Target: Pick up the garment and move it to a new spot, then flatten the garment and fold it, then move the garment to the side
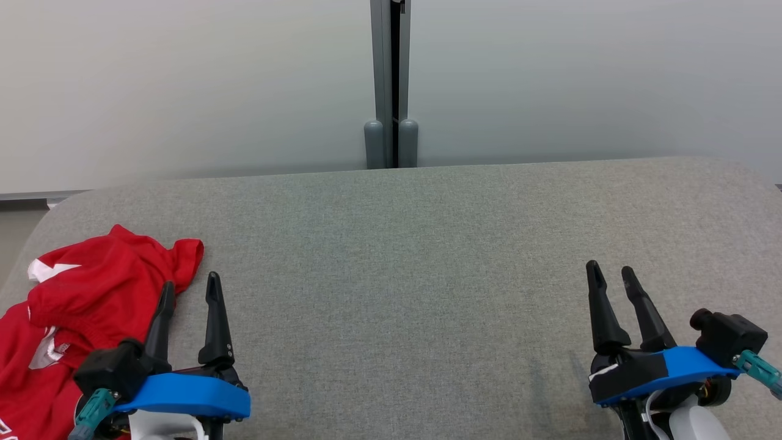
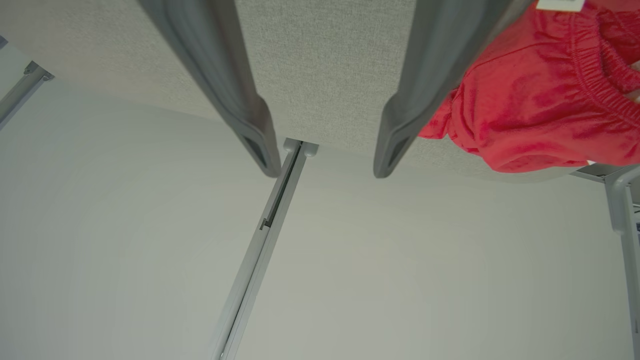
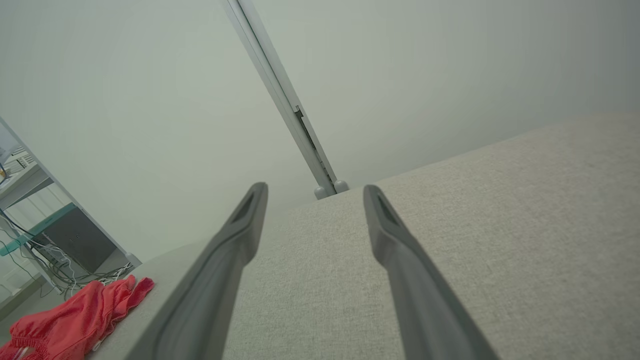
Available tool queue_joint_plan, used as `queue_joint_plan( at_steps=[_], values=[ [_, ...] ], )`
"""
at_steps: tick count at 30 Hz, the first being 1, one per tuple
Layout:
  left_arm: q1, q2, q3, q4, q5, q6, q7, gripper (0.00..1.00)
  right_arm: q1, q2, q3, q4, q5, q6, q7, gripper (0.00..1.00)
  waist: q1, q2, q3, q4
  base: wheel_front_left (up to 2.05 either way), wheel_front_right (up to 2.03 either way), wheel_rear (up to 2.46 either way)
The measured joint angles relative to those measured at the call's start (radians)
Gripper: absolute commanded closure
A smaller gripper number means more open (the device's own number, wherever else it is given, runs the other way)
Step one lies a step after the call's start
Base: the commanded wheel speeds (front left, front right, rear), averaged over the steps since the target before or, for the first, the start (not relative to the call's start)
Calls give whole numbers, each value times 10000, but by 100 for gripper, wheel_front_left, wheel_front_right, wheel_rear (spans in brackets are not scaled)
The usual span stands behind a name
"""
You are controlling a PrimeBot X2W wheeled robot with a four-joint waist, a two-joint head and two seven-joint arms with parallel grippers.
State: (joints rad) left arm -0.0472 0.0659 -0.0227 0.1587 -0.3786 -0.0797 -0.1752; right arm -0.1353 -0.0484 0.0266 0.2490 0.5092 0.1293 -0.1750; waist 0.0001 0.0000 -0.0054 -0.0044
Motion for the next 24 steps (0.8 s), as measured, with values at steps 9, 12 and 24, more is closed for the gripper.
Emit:
queue_joint_plan(
  at_steps=[9, 12, 24],
  values=[
    [-1, 21, -81, 221, 784, 29, -207, 0, -53, 0, 50, 199, -673, 0, -194, 0, 0, 0, -38, -18, 0, 0, 0],
    [-2, 23, -121, 226, 1039, 63, -259, 0, -102, 0, 71, 222, -943, 0, -255, 0, 0, 0, -44, -23, 0, 0, 0],
    [-5, 23, -205, 217, 1994, 96, -485, 0, -166, -2, 226, 213, -1764, 2, -483, 0, 0, 0, -59, -27, 0, 0, 0]
  ],
)
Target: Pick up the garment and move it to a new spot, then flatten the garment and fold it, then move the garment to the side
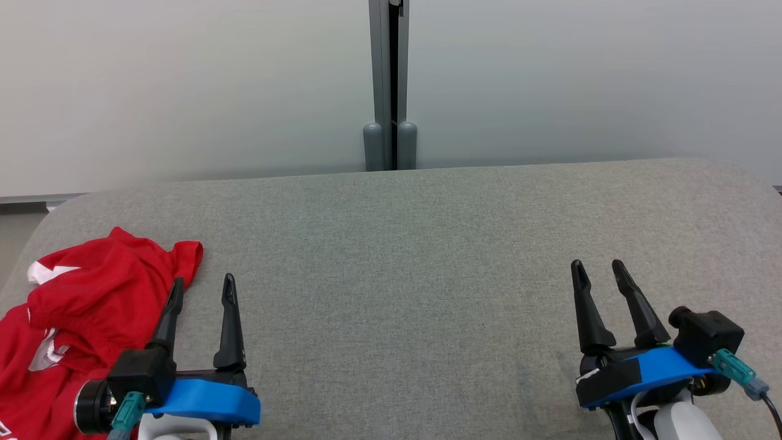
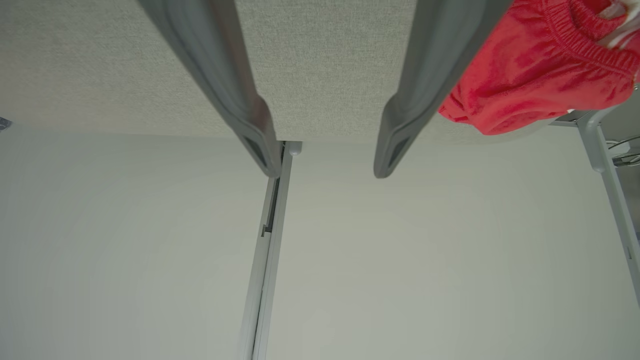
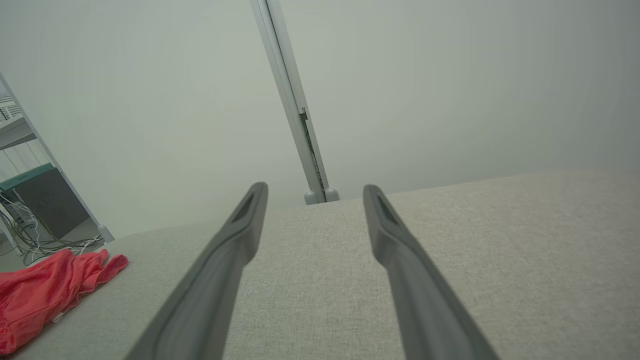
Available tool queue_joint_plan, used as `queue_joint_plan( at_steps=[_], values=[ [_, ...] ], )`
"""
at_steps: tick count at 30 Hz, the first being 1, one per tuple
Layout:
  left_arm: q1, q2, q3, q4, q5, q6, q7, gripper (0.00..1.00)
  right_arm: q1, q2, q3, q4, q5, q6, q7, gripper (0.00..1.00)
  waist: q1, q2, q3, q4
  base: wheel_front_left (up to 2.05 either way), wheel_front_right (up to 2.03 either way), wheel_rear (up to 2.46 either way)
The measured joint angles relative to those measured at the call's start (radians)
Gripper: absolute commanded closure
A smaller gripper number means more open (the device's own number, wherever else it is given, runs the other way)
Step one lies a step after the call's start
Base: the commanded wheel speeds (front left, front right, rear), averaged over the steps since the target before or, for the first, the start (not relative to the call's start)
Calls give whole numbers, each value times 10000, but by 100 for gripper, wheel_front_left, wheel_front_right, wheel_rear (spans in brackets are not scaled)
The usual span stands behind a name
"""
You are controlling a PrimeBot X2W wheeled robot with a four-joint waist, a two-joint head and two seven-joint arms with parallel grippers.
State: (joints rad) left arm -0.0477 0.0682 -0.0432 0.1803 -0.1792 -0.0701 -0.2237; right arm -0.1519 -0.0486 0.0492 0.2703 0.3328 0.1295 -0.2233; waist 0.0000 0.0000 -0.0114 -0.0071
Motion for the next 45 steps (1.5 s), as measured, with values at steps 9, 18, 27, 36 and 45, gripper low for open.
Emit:
queue_joint_plan(
  at_steps=[9, 18, 27, 36, 45],
  values=[
    [0, -4, -50, -6, 713, -6, -205, 0, -54, 0, 65, 17, -633, 10, -203, 0, 0, 0, 3, 9, 0, 0, 0],
    [-7, -6, -125, 69, 1394, -58, -382, 0, -90, -2, 199, 102, -1198, 10, -384, 0, 0, 0, -12, 19, 0, 0, 0],
    [-10, -36, -153, 192, 1413, -96, -383, 0, -101, -2, 226, 165, -1225, 10, -393, 0, -1, 0, -69, 39, 0, 0, 0],
    [-19, -69, -98, 357, 1350, -148, -383, 0, -116, -4, 314, 249, -1298, 10, -393, 0, 0, 0, -89, 110, 0, 0, 0],
    [-116, -88, 81, 709, 1087, -194, -393, 0, -74, -6, 708, 226, -1154, 10, -395, 0, 0, 0, -191, 955, 0, 0, 0]
  ],
)
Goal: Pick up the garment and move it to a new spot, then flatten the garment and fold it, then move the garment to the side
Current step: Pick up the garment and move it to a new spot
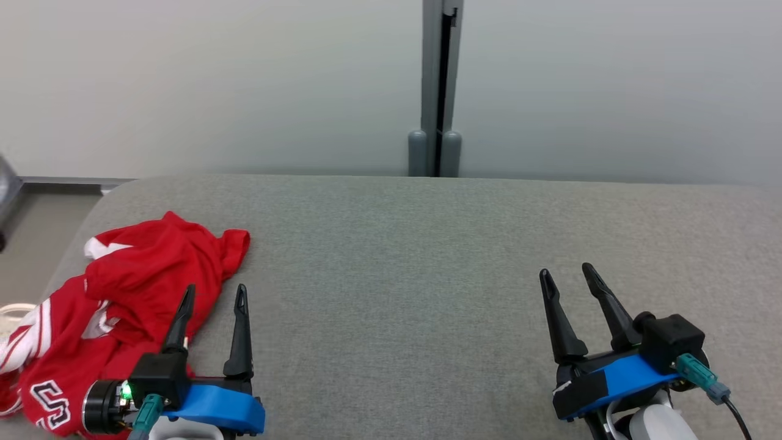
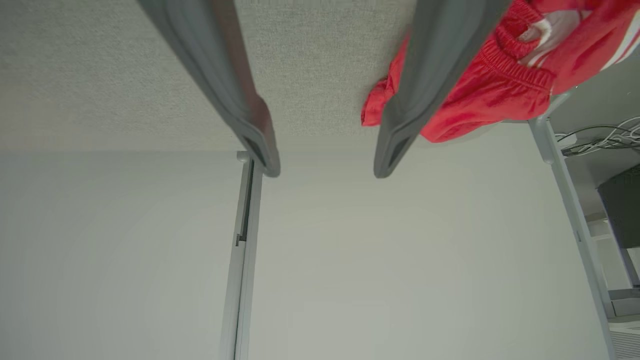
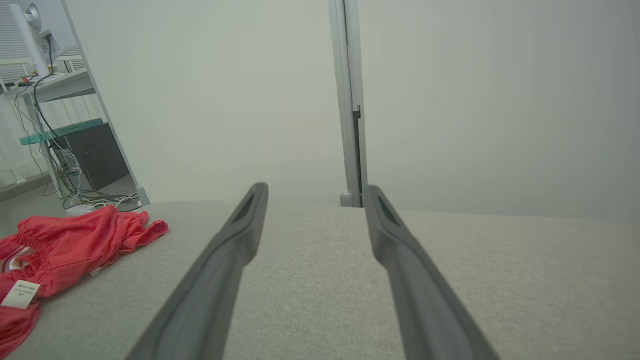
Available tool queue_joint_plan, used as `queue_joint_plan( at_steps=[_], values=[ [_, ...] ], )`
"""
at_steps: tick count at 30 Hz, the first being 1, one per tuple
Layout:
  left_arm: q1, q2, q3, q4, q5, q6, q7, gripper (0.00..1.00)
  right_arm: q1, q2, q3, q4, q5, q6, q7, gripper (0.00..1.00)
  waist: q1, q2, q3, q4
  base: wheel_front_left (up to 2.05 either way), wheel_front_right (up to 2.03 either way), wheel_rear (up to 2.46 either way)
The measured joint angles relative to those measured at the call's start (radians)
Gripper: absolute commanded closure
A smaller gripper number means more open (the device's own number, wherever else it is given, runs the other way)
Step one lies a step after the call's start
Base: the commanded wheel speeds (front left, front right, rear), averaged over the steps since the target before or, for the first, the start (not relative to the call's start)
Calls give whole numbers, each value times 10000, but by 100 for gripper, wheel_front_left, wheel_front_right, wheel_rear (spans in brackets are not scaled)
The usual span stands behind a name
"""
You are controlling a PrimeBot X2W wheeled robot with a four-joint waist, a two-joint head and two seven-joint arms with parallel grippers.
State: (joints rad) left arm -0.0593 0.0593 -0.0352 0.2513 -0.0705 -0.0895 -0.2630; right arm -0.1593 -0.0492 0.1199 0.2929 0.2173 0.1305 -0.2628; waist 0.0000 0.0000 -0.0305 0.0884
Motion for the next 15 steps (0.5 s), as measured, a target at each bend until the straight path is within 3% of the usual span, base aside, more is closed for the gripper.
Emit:
queue_joint_plan(
  at_steps=[15],
  values=[
    [-73, 146, 527, 384, -102, 10, 0, 0, 44, 6, 619, 75, 677, 0, -13, 0, -1, 0, -114, 2634, 0, 0, 0]
  ],
)
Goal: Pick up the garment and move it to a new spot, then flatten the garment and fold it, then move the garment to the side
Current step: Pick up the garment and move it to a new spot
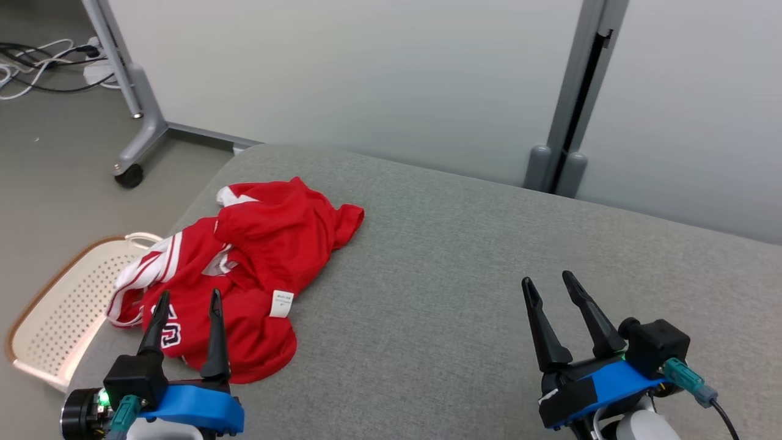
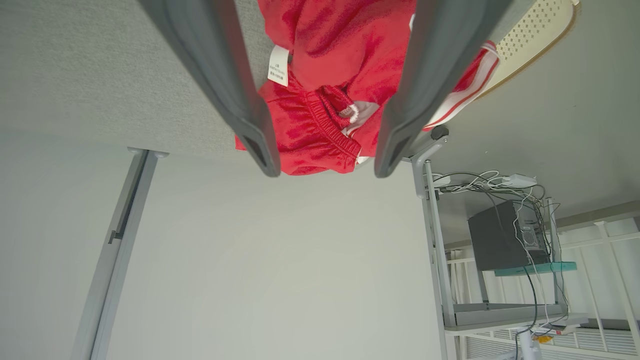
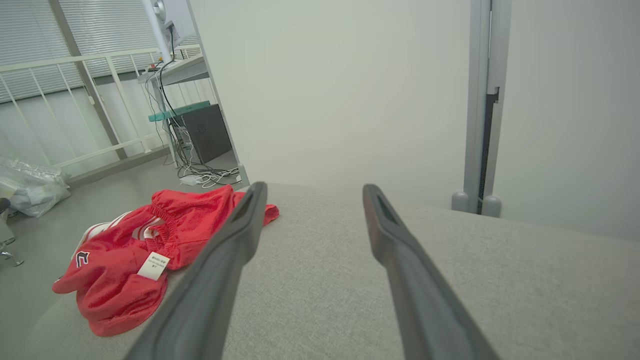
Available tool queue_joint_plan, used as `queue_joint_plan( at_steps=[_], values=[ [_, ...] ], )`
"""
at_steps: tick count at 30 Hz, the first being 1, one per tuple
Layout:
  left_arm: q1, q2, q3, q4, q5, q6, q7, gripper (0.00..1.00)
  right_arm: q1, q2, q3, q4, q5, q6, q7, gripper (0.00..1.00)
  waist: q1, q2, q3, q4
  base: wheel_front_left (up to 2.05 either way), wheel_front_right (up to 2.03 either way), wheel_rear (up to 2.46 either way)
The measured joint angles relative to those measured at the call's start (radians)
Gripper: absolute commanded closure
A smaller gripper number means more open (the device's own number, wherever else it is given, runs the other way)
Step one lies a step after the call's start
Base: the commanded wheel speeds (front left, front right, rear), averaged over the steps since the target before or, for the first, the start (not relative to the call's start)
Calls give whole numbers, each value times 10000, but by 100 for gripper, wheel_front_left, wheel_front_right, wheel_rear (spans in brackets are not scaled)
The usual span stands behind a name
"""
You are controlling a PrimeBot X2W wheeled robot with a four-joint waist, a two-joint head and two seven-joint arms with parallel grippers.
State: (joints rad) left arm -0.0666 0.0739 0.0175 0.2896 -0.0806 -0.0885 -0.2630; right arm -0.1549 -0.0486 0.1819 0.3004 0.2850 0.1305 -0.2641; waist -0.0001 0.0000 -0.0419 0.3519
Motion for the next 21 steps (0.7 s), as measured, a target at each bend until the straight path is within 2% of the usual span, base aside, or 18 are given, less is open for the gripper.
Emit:
queue_joint_plan(
  at_steps=[4, 9, 18, 21],
  values=[
    [12, 48, 104, 19, -59, -2, 0, 0, -13, -2, 159, 2, 104, 2, 0, 0, 0, 0, 89, 476, 0, 0, 0],
    [25, 81, 173, 44, -90, -50, 0, 0, -34, 0, 232, 2, 159, 2, 0, 0, 1, 1, 182, 642, 0, 0, 0],
    [-43, 96, 309, 384, -362, -96, 4, 0, -52, -4, 305, 71, 169, 2, 0, 0, 1, 1, 210, 344, 0, 0, 0],
    [-239, 84, 334, 431, -631, -104, 489, 0, -58, 0, 376, 100, 188, 2, 0, 0, 1, 1, 238, 169, 0, 0, 0]
  ],
)
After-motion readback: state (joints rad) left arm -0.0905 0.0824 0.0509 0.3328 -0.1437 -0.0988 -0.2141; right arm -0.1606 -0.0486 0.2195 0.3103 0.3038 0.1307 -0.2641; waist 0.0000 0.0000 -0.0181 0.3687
